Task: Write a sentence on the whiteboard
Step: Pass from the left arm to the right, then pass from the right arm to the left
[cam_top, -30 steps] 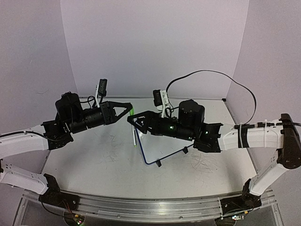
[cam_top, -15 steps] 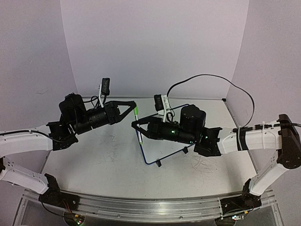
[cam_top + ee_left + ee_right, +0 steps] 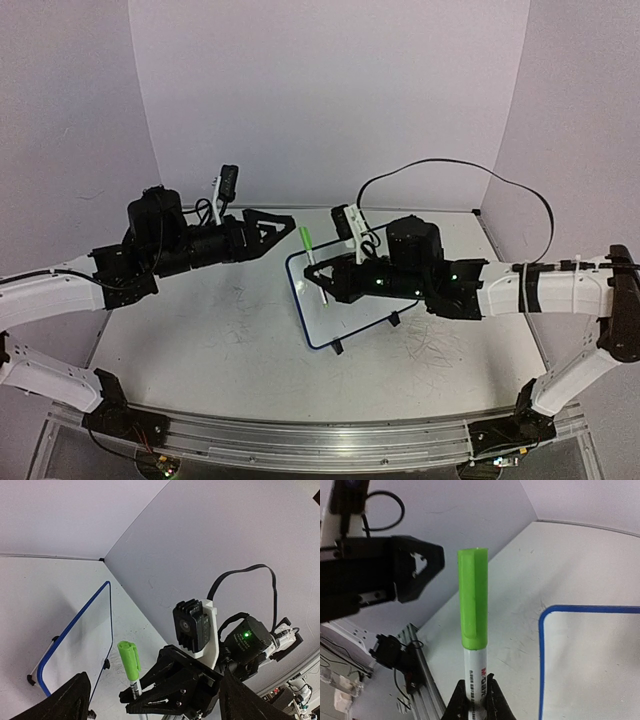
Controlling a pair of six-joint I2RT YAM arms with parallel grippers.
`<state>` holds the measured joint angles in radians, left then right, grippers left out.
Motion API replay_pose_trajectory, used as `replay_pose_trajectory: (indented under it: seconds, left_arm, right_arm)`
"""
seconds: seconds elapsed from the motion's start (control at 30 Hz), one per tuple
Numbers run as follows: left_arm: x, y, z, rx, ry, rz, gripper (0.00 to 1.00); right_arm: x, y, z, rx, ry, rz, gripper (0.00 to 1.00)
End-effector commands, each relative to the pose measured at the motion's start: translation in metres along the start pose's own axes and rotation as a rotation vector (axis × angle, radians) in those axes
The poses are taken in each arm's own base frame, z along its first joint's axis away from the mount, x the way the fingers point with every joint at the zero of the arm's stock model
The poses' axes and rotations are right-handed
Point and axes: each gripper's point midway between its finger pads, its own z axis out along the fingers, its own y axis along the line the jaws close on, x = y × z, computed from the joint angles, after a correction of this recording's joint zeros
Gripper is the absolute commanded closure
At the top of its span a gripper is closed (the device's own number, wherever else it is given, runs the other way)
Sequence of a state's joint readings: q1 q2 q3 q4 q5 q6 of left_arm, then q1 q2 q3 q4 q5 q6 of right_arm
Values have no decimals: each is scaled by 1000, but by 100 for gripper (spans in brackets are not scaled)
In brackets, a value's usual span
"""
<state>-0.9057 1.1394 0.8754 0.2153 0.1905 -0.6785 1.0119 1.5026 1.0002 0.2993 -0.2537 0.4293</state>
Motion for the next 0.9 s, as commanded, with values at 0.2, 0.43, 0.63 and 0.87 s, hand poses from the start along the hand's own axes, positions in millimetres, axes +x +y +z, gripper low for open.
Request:
replay_pose_trajectory:
  seconds: [0.2, 0.43, 0.63, 0.87]
  left_arm:
    - [31, -9, 26, -10, 359, 6, 23]
    - [49, -21, 35, 88, 471, -42, 40]
    - [53, -19, 43, 94, 496, -60, 54]
    - [48, -19, 46, 90, 484, -65, 47]
  right_arm:
    - [-7, 9, -34, 44, 91, -366, 100]
    - [-8, 15, -37, 16, 101, -396, 100]
    - [-4, 14, -39, 15, 121, -402, 100]
    - [3, 11, -38, 17, 149, -412, 100]
